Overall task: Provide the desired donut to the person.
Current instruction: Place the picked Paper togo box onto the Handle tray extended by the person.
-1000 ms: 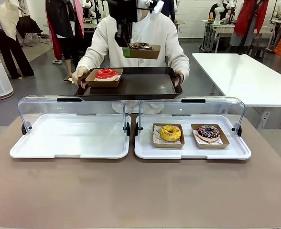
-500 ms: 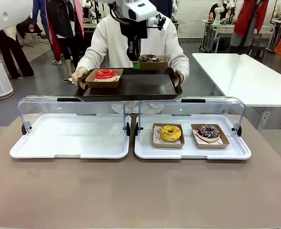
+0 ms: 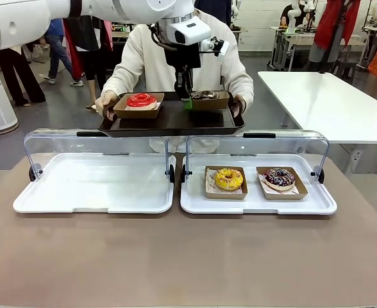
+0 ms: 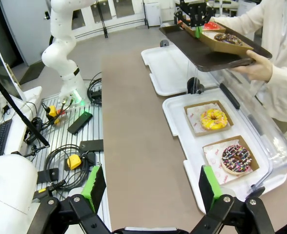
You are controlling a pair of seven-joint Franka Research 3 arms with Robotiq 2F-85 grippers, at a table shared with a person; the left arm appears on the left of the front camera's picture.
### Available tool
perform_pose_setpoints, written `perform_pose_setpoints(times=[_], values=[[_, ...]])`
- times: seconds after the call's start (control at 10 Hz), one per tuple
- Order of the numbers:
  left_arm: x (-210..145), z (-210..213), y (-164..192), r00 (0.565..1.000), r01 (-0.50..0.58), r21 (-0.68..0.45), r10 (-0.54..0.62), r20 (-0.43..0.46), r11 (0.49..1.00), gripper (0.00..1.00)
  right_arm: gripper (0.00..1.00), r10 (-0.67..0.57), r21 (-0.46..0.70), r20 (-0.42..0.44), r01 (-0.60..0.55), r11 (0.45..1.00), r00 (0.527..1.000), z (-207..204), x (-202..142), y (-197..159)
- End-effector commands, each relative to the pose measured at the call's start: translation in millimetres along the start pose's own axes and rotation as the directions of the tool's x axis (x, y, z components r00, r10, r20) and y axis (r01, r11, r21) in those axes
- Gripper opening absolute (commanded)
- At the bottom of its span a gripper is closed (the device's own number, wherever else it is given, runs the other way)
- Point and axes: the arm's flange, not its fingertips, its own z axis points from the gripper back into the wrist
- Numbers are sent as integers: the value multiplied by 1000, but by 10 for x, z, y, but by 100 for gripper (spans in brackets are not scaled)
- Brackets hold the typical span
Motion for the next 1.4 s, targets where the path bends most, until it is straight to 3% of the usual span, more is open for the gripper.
perform_pose_setpoints(times=[0.0,0.6,0.7,0.8,0.9,1.0,1.1,1.3], values=[[-138,-41,-130,1000,-14,15,15,-9,1000,1,100,5,3,13,-5,1000,1000,-2,-2,2],[-230,-138,-75,998,-36,12,37,-60,999,1,100,5,3,13,-5,1000,1000,-2,-2,2],[-247,-157,-65,997,-44,4,44,-60,999,36,100,5,3,13,-5,1000,1000,-2,-2,2],[-259,-162,-55,997,-41,2,41,-58,999,57,100,5,3,13,-5,1000,1000,-2,-2,2],[-261,-154,-53,998,-39,4,40,-56,999,91,100,5,3,13,-5,1000,1000,-2,-2,2],[-256,-143,-60,998,-38,6,38,-54,999,60,100,5,3,13,-5,1000,1000,-2,-2,2],[-258,-130,-66,998,-35,5,35,-51,999,100,100,5,3,13,-5,1000,1000,-2,-2,2],[-260,-117,-67,998,-19,-3,19,-52,1000,100,100,5,3,13,-5,1000,1000,-2,-2,2]])
